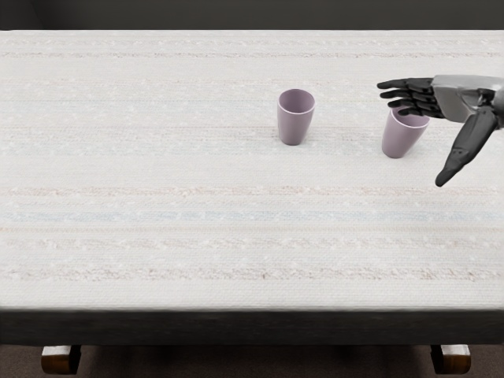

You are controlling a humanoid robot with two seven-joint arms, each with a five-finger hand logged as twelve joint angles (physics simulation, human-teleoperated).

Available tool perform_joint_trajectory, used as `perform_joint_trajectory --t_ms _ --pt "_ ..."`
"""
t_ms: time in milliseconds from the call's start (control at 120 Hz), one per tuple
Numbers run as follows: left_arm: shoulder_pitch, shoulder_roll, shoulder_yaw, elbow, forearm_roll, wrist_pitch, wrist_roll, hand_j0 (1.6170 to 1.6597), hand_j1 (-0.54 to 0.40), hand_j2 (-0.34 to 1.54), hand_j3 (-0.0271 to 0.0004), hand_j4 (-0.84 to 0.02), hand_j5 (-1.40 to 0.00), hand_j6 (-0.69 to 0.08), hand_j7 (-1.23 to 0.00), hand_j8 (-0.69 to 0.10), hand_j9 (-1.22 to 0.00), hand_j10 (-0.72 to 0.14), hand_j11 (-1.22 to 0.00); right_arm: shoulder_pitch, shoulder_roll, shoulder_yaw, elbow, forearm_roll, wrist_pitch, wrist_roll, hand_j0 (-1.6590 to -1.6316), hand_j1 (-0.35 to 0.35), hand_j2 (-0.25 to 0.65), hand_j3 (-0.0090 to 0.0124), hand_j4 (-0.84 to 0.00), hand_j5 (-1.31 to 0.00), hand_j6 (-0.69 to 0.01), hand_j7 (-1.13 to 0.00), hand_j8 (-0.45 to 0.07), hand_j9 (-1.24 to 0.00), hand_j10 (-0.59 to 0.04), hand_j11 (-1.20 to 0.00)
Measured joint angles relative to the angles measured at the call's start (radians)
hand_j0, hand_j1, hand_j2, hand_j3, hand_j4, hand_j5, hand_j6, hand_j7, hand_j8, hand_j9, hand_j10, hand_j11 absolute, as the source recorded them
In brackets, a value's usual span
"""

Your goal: Pick up cup and place in cup with right hand

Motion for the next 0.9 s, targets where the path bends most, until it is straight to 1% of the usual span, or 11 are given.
perform_joint_trajectory --t_ms 158,217,250,300,375,417,467,517,583,658,900 --pt "0.0 0.0 0.0 0.0 0.0 0.0 0.0 1.6581 0.349 0.0 -0.0002 0.0 0.0 0.0 0.0 0.0 0.0 0.0 0.0 0.004 0.024 0.004 0.011 0.004 0.0 -0.005 -1.6581 -0.32 -0.003 0.0 -0.031 -0.03 -0.033 -0.03 -0.032 -0.03 -0.031 -0.03" --pt "0.0 0.0 0.0 0.0 0.0 0.0 0.0 1.6581 0.349 0.0 -0.0002 0.0 0.0 0.0 0.0 0.0 0.0 0.0 0.0 0.009 0.044 0.013 0.013 0.005 0.0 -0.025 -1.6581 -0.32 -0.003 0.0 -0.032 -0.04 -0.033 -0.03 -0.032 -0.03 -0.031 -0.03" --pt "0.0 0.0 0.0 0.0 0.0 0.0 0.0 1.6581 0.349 0.0 -0.0002 0.0 0.0 0.0 0.0 0.0 0.0 0.0 0.0 0.022 0.055 0.02 0.014 0.005 0.0 -0.049 -1.6581 -0.32 -0.003 0.0 -0.032 -0.04 -0.033 -0.03 -0.032 -0.03 -0.031 -0.03" --pt "0.0 0.0 0.0 0.0 0.0 0.0 0.0 1.6581 0.349 0.0 -0.0002 0.0 0.0 0.0 0.0 0.0 0.0 0.0 0.0 0.059 0.082 0.028 0.015 0.003 0.0 -0.12 -1.6581 -0.32 -0.003 0.0 -0.032 -0.04 -0.033 -0.03 -0.032 -0.04 -0.031 -0.03" --pt "0.0 0.0 0.0 0.0 0.0 0.0 0.0 1.6581 0.349 0.0 -0.0001 0.0 0.0 0.0 0.0 0.0 0.0 0.0 0.0 0.108 0.153 0.035 0.015 -0.001 0.0 -0.296 -1.6581 -0.318 -0.004 0.0 -0.032 -0.04 -0.033 -0.04 -0.032 -0.04 -0.031 -0.04" --pt "0.0 0.0 0.0 0.0 0.0 0.0 0.0 1.6581 0.349 0.0 -0.0001 0.0 0.0 0.0 0.0 0.0 0.0 0.0 0.0 0.129 0.195 0.038 0.015 -0.009 0.0 -0.379 -1.6581 -0.318 -0.004 0.0 -0.032 -0.04 -0.033 -0.04 -0.032 -0.04 -0.031 -0.04" --pt "0.0 0.0 0.0 0.0 0.0 0.0 0.0 1.6581 0.349 0.0 -0.0001 0.0 0.0 0.0 0.0 0.0 0.0 0.0 0.0 0.154 0.237 0.041 0.017 -0.038 0.0 -0.444 -1.6581 -0.318 -0.004 0.0 -0.032 -0.04 -0.033 -0.04 -0.032 -0.04 -0.031 -0.04" --pt "0.0 0.0 0.0 0.0 0.0 0.0 0.0 1.6581 0.349 0.0 -0.0001 0.0 0.0 0.0 0.0 0.0 0.0 0.0 0.0 0.183 0.271 0.042 0.018 -0.069 0.0 -0.485 -1.6581 -0.318 -0.004 0.0 -0.032 -0.04 -0.033 -0.04 -0.032 -0.04 -0.031 -0.04" --pt "0.0 0.0 0.0 0.0 0.0 0.0 0.0 1.6581 0.349 0.0 -0.0001 0.0 0.0 0.0 0.0 0.0 0.0 0.0 0.0 0.22 0.315 0.043 0.018 -0.122 0.0 -0.516 -1.6581 -0.317 -0.004 0.0 -0.031 -0.04 -0.033 -0.04 -0.032 -0.04 -0.03 -0.04" --pt "0.0 0.0 0.0 0.0 0.0 0.0 0.0 1.6581 0.349 0.0 -0.0001 0.0 0.0 0.0 0.0 0.0 0.0 0.0 0.0 0.243 0.372 0.042 0.016 -0.198 0.0 -0.533 -1.6581 -0.317 -0.005 0.0 -0.031 -0.04 -0.032 -0.04 -0.031 -0.04 -0.03 -0.04" --pt "0.0 0.0 0.0 0.0 0.0 0.0 0.0 1.6581 0.349 0.0 0.0 0.0 0.0 0.0 0.0 0.0 0.0 0.0 0.0 0.262 0.507 0.029 -0.002 -0.419 -0.066 -0.549 -1.6581 -0.317 -0.005 0.0 -0.03 -0.04 -0.031 -0.04 -0.03 -0.04 -0.029 -0.04"
